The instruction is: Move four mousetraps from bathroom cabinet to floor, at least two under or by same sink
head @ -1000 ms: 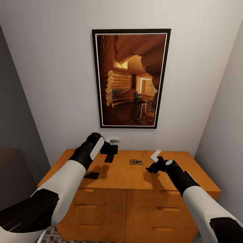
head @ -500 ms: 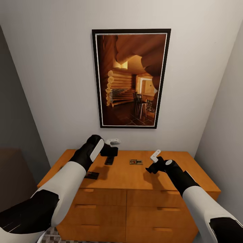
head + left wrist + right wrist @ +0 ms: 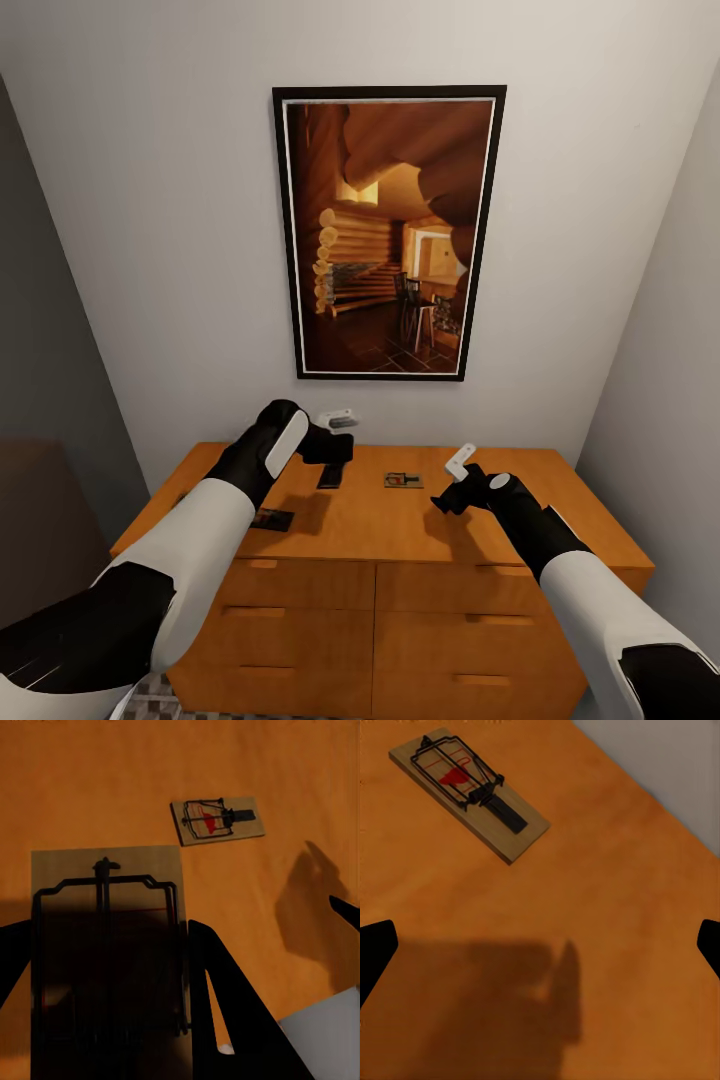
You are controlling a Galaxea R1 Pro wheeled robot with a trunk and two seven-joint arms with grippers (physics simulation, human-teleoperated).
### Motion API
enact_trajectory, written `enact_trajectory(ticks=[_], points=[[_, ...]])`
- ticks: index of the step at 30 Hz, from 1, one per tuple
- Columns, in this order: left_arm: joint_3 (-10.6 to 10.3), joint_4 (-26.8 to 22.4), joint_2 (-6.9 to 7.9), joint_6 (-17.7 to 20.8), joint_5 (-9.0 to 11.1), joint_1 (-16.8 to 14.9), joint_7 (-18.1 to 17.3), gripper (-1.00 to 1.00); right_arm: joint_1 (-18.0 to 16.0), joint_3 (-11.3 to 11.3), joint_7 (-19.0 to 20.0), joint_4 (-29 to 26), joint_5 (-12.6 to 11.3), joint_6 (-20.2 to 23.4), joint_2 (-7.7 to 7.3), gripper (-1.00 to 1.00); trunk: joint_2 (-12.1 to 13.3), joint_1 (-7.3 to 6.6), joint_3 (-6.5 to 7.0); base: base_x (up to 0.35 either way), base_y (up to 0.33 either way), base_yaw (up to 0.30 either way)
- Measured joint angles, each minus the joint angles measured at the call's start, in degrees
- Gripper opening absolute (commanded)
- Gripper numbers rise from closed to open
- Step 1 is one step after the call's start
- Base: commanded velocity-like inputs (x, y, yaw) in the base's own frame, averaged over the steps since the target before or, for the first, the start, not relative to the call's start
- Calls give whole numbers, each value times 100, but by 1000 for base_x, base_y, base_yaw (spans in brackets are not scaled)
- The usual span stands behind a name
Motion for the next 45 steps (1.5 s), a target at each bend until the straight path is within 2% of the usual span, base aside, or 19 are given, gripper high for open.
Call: enact_trajectory(ticks=[22,30,39,41,43,44,45], points=[[-19,-4,0,-15,8,0,-4,-100,0,0,18,-10,-3,-4,0,100,0,0,0,0,0,0],[-224,5,0,-9,9,0,7,-100,0,11,55,-10,8,18,7,100,0,0,0,0,0,0],[-247,5,0,-9,9,0,2,-100,0,25,54,-43,33,-18,9,100,0,0,0,0,0,0],[-247,5,0,-9,8,0,0,-100,0,34,94,-53,37,-21,9,100,0,0,0,0,0,0],[-248,5,0,-9,8,0,0,-100,0,39,292,-58,37,-22,9,100,0,0,0,0,0,0],[-248,5,0,-9,8,0,0,-100,0,40,414,-59,40,-23,7,100,0,0,0,0,0,0],[-248,5,0,-9,9,0,0,-100,0,42,728,-60,53,-26,-2,100,0,0,0,0,0,0]])
